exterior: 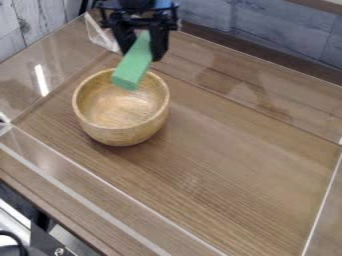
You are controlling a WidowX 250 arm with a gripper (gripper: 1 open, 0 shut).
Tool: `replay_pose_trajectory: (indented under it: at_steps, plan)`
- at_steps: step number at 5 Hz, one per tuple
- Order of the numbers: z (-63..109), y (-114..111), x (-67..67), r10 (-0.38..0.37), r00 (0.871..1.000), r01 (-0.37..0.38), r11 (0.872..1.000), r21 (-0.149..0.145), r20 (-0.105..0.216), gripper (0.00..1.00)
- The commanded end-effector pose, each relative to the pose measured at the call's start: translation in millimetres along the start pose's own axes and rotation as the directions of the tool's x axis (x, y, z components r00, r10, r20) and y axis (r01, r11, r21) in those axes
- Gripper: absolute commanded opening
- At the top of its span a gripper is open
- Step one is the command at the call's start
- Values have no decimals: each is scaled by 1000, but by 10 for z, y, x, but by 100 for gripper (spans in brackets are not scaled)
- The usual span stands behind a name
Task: Move green object from inside the wooden bowl to the table next to it
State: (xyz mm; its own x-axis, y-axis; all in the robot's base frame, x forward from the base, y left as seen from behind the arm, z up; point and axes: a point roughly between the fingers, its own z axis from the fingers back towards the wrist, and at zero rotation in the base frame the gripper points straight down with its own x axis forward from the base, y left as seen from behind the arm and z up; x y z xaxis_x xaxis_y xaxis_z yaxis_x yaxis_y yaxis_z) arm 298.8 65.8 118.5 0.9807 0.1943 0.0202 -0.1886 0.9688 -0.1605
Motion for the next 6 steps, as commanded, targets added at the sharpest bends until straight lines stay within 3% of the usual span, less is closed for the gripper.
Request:
replay_pose_trajectory:
  at_steps: [1, 4, 6]
  plan:
    - [207, -83, 108, -102, 991, 101, 995, 15, 82, 0]
    - [31, 76, 123, -166, 985, 164, 986, 39, 54, 0]
    - [-121, 13, 184, -170, 984, 168, 985, 48, 44, 0]
